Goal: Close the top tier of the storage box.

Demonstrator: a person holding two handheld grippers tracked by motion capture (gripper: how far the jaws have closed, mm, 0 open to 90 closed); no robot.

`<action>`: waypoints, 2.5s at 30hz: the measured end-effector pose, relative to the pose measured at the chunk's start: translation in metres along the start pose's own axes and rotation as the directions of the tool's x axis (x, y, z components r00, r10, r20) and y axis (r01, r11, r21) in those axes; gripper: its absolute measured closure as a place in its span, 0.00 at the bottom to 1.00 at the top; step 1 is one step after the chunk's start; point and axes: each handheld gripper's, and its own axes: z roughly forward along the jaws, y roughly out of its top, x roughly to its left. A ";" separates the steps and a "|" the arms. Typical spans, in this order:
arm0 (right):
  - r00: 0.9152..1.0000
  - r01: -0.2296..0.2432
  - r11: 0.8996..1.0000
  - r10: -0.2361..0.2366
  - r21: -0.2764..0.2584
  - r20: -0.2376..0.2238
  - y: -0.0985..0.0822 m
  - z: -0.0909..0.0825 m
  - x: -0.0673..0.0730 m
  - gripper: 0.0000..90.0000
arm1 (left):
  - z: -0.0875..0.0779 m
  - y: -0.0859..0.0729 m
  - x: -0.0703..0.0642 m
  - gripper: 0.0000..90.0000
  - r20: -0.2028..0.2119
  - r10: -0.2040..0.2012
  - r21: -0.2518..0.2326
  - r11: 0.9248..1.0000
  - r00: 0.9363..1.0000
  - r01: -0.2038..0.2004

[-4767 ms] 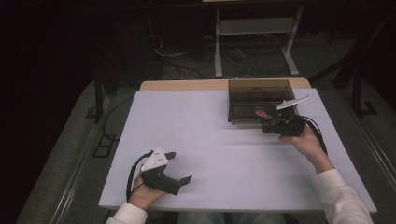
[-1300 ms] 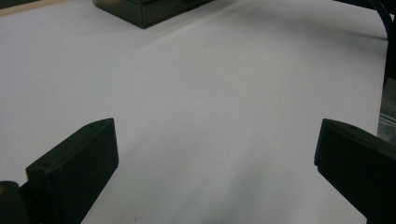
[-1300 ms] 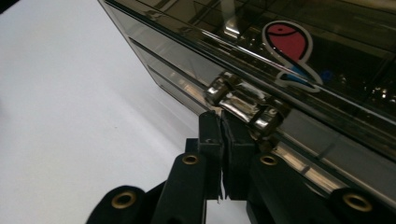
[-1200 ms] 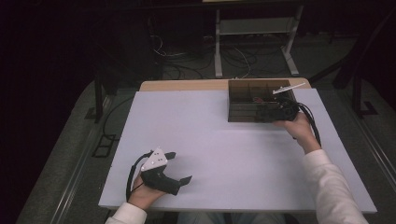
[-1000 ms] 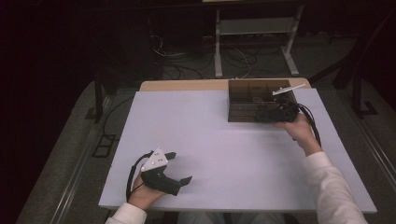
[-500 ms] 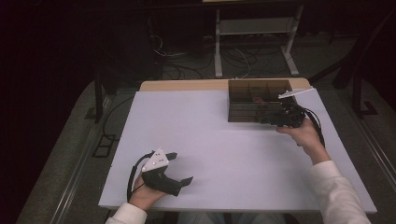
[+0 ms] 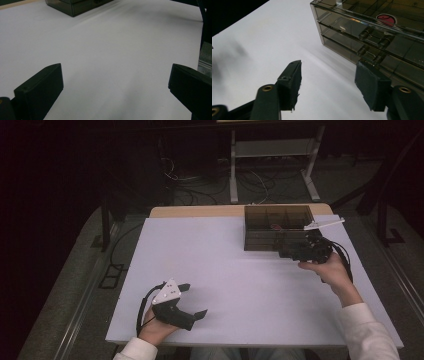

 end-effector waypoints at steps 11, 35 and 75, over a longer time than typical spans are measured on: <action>1.000 0.008 0.999 -0.008 -0.036 -0.003 -0.009 -0.012 0.013 0.20 | -0.001 0.000 0.000 0.00 -0.002 -0.002 -0.003 1.000 1.000 0.002; 1.000 -0.011 0.990 0.007 -0.141 -0.027 -0.048 -0.030 0.029 0.00 | -0.001 0.000 0.001 0.00 -0.002 -0.004 -0.005 1.000 1.000 0.004; 0.999 0.021 0.973 -0.014 -0.230 0.033 -0.121 -0.046 0.057 0.00 | -0.006 -0.002 0.010 0.00 -0.031 -0.035 -0.015 0.999 0.999 0.035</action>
